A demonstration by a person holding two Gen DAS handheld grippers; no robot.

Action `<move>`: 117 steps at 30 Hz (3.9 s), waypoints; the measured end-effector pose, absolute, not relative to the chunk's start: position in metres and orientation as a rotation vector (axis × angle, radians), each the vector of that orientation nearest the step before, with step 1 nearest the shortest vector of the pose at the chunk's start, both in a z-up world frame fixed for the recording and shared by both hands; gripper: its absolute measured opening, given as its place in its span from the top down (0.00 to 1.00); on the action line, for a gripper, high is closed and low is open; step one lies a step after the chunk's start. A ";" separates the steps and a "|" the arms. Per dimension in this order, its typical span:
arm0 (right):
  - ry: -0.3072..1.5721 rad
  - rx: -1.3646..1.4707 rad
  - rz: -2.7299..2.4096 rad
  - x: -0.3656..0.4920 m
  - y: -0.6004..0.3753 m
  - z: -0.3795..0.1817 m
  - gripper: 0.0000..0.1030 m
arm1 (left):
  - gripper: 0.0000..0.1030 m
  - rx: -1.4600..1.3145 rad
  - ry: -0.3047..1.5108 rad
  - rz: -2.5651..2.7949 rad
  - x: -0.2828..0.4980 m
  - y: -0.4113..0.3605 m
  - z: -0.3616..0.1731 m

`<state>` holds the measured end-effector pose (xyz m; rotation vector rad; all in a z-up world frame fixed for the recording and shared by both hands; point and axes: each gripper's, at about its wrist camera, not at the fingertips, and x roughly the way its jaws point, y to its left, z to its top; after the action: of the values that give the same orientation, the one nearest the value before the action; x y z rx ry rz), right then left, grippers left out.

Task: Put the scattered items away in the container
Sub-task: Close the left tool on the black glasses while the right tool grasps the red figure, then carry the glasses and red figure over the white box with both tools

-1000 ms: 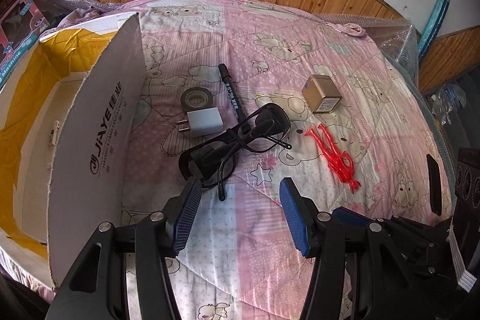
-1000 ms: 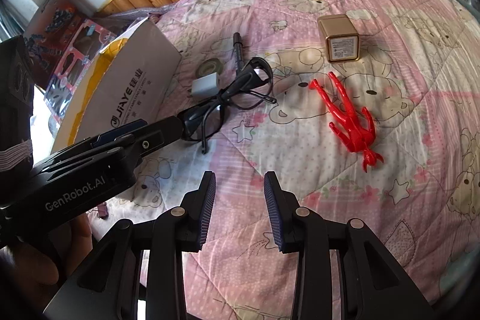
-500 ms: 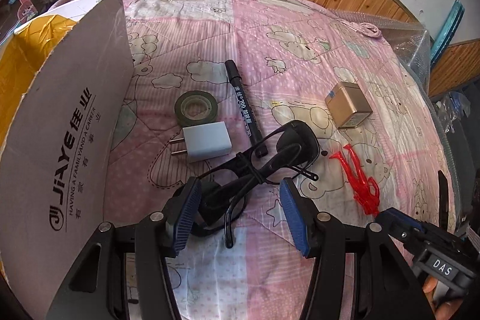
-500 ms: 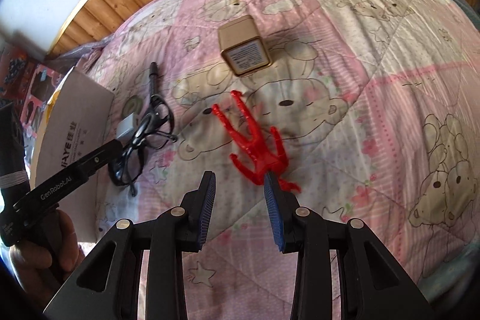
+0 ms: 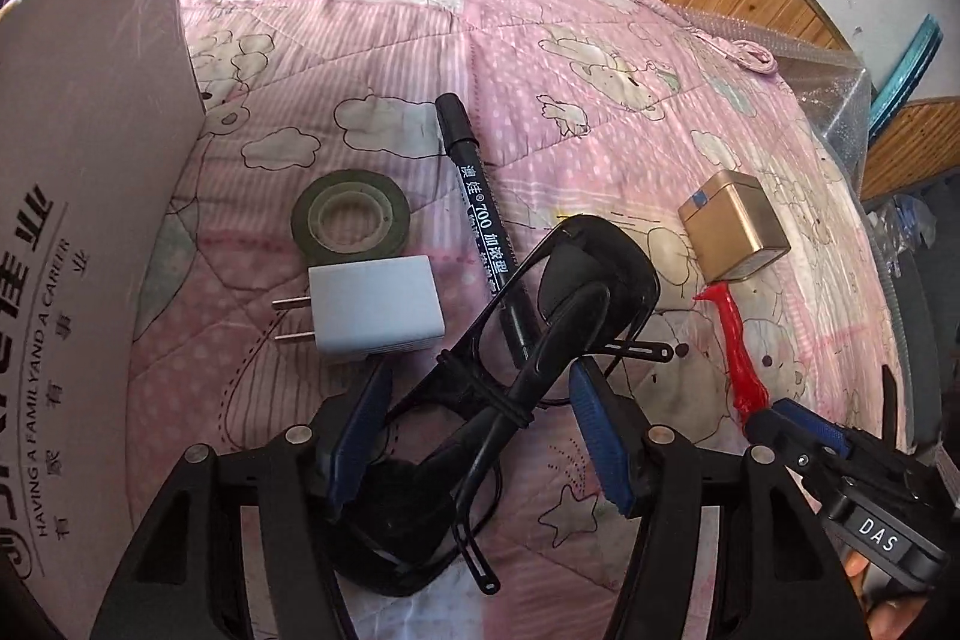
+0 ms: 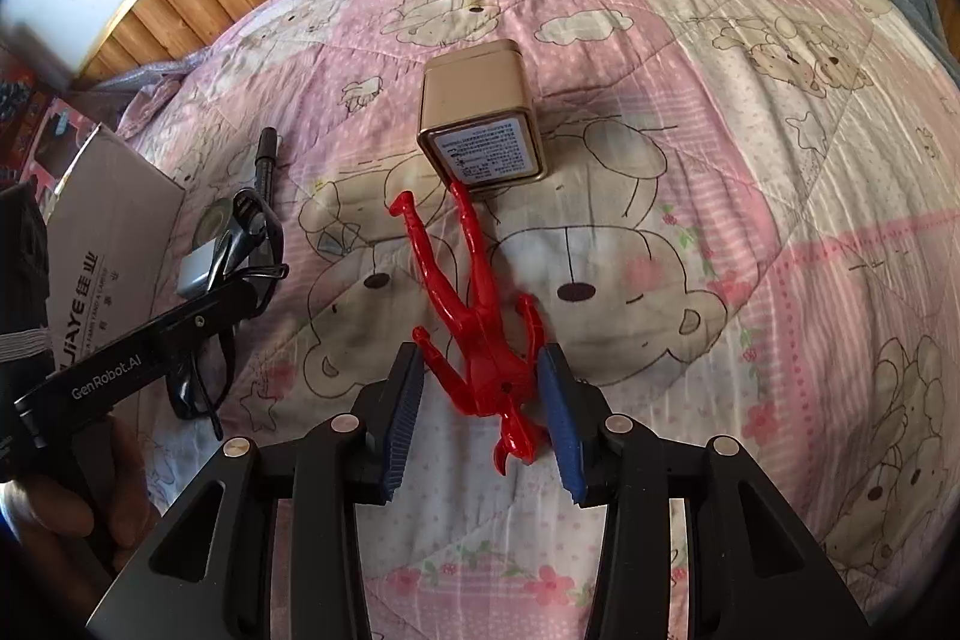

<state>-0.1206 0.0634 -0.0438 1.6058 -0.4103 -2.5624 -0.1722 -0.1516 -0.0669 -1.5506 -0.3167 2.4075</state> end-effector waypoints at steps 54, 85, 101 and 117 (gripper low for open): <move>-0.312 1.552 -2.437 -0.020 0.008 -0.002 0.82 | 0.61 -1.494 -0.343 2.452 -0.047 -0.164 0.006; -0.238 1.363 -2.458 0.014 -0.032 0.062 0.82 | 0.61 -1.346 -0.384 2.497 0.007 -0.191 0.059; -0.199 1.304 -2.445 0.006 -0.055 0.085 0.82 | 0.61 -1.303 -0.462 2.528 0.005 -0.216 0.075; -0.149 1.237 -2.425 -0.007 -0.088 0.109 0.82 | 0.61 -1.259 -0.535 2.576 0.000 -0.251 0.089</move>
<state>-0.0071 -0.0885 0.1094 1.2365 -0.1493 -2.4252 -0.0004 -0.2511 0.0890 -1.2594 -0.5354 2.5760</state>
